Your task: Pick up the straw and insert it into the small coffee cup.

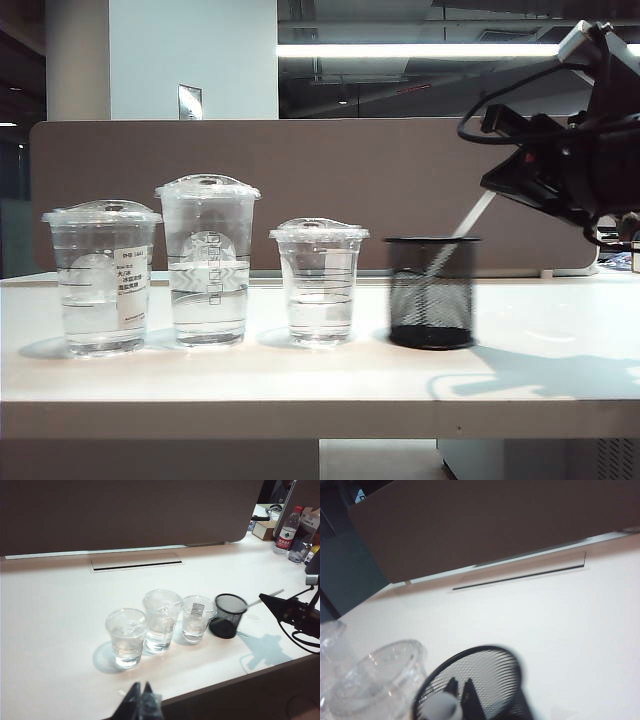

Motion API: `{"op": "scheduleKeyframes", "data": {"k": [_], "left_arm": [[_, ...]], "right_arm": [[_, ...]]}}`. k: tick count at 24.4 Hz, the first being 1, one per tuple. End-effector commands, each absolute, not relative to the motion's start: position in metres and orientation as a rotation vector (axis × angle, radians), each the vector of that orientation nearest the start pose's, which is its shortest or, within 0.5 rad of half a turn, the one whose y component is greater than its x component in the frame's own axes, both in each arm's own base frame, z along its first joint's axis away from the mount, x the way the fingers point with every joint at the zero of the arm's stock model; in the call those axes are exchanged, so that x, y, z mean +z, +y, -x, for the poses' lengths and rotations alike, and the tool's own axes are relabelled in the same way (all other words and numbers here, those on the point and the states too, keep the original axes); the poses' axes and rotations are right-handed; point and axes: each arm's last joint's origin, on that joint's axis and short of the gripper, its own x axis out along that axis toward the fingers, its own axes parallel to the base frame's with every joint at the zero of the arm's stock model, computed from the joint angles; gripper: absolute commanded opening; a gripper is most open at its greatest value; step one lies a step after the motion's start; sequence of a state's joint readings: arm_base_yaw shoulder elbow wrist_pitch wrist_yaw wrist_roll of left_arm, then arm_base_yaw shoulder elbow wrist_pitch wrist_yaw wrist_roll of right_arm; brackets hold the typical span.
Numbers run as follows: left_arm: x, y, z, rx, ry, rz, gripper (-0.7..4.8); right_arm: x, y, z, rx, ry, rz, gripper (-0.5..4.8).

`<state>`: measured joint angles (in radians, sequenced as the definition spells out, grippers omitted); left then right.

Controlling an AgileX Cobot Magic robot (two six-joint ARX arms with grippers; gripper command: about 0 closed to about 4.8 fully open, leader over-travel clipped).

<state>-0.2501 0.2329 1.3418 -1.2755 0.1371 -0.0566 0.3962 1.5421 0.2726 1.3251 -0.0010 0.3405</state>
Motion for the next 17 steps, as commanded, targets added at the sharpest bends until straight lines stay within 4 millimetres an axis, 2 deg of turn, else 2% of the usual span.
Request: {"op": "scheduleKeyframes", "data": {"k": [1, 4, 7, 11, 12, 13, 14, 17], "left_arm": [[0.396, 0.017, 0.084, -0.377, 0.164, 0.044, -0.04], [0.396, 0.017, 0.084, -0.377, 0.165, 0.043, -0.04], [0.396, 0.017, 0.084, -0.377, 0.165, 0.043, -0.04], [0.396, 0.017, 0.084, -0.377, 0.165, 0.043, -0.04], [0.396, 0.017, 0.084, -0.377, 0.165, 0.043, -0.04], [0.396, 0.017, 0.084, -0.377, 0.165, 0.043, -0.04], [0.396, 0.017, 0.084, -0.377, 0.165, 0.043, -0.04], [0.396, 0.017, 0.084, -0.377, 0.165, 0.043, -0.04]], "right_arm": [[0.163, 0.095, -0.224, 0.411, -0.018, -0.341, 0.12], [0.169, 0.096, -0.227, 0.414, -0.068, -0.269, 0.12], [0.186, 0.097, -0.229, 0.425, -0.127, -0.233, 0.12], [0.234, 0.103, -0.233, 0.538, -0.147, -0.02, 0.12], [0.253, 0.104, -0.234, 0.567, -0.124, 0.067, 0.12], [0.263, 0.104, -0.234, 0.577, -0.11, 0.103, 0.12], [0.285, 0.104, -0.234, 0.58, -0.08, 0.15, 0.12], [0.318, 0.107, -0.235, 0.66, -0.044, 0.155, 0.12]]}}
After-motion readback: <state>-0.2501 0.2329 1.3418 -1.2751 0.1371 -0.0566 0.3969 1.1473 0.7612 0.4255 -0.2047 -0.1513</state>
